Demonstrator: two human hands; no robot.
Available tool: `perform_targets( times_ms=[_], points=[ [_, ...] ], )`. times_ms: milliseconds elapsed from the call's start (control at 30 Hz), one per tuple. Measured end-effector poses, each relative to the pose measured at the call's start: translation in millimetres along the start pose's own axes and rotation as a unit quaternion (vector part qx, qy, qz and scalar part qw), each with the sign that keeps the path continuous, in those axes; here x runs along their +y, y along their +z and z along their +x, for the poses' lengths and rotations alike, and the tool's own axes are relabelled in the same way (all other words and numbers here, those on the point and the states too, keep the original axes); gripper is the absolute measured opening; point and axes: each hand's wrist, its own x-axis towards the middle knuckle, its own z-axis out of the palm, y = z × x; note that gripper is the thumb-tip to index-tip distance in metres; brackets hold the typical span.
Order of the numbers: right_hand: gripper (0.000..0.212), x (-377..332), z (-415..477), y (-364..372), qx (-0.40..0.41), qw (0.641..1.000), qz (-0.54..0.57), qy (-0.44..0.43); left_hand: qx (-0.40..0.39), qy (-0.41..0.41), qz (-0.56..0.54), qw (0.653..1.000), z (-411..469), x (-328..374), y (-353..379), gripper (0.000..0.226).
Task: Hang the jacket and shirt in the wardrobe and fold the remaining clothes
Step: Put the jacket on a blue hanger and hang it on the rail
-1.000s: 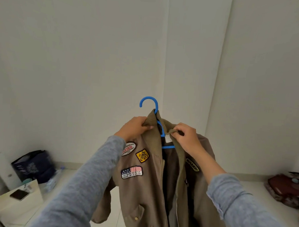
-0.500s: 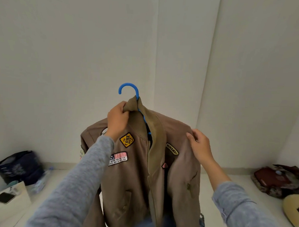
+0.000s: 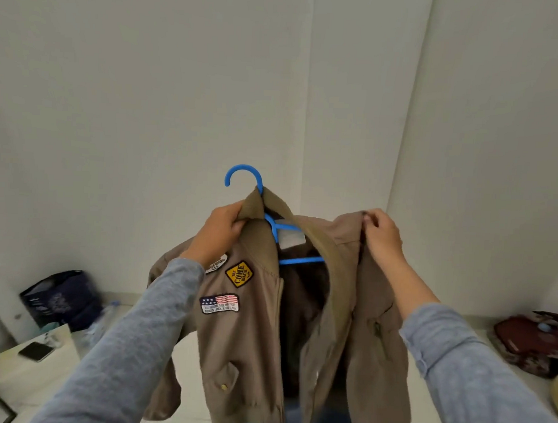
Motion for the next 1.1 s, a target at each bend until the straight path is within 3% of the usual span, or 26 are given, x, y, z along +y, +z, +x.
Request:
perform_targets(
  times_ms=[67, 133, 267, 333, 433, 500, 567, 667, 767, 867, 933, 1033, 1100],
  points=[
    [0.021, -7.1, 1.3, 1.7, -0.106, 0.994, 0.022, -0.016, 0.040, -0.028, -0.028, 0.998, 2.2, 3.8, -1.0, 0.018],
    [0.021, -10.3, -6.7, 7.1, -0.146, 0.988, 0.031, -0.045, 0.043, -0.045, -0.023, 0.998, 3.0, 4.5, 2.3, 0.018],
    [0.017, 1.0, -33.0, 17.4, -0.129, 0.979, 0.033, -0.152, 0.014, -0.046, 0.008, 0.999, 0.0, 3.5, 16.8, 0.014],
    [0.026, 18.3, -42.3, 16.9, -0.097, 0.978, 0.010, -0.182, 0.027, -0.058, 0.006, 0.998, 0.0, 2.3, 18.7, 0.014],
    [0.035, 46.0, -53.8, 16.4, -0.069, 0.993, 0.025, -0.091, 0.059, -0.077, -0.016, 0.995, 3.0, -1.6, 11.8, 0.015],
    [0.019, 57.7, -57.8, 21.8, -0.095, 0.995, 0.020, -0.016, 0.065, -0.078, -0.027, 0.994, 5.6, -1.5, 6.2, 0.014],
    [0.009, 60.1, -57.9, 25.6, -0.110, 0.994, 0.016, 0.012, 0.059, -0.069, -0.027, 0.996, 6.8, 1.7, 2.9, 0.015],
    [0.014, 60.8, -50.4, 23.5, -0.099, 0.995, 0.011, 0.022, 0.044, -0.058, 0.003, 0.997, 3.5, 1.2, -1.6, 0.013],
    [0.014, 55.9, -34.3, 18.5, -0.004, 0.999, 0.025, 0.043, 0.001, -0.037, 0.057, 0.998, -4.6, -4.9, -13.0, 0.014],
    [0.017, 33.4, -17.4, 9.4, 0.079, 0.994, 0.056, 0.049, -0.054, -0.030, 0.033, 0.998, -14.6, -5.9, -17.7, 0.013],
    [0.022, 18.9, -5.6, 8.1, 0.033, 0.998, 0.042, 0.045, -0.047, -0.043, -0.008, 0.998, -18.0, -5.1, -18.5, 0.011],
    [0.014, 8.3, -3.6, 15.6, -0.096, 0.995, -0.024, 0.007, 0.002, -0.076, -0.064, 0.995, -15.0, -1.0, -19.6, 0.014],
    [0.017, 5.8, -16.6, 20.3, -0.106, 0.993, -0.009, -0.056, 0.021, -0.079, -0.048, 0.995, -11.9, 0.0, -19.1, 0.014]
  ],
)
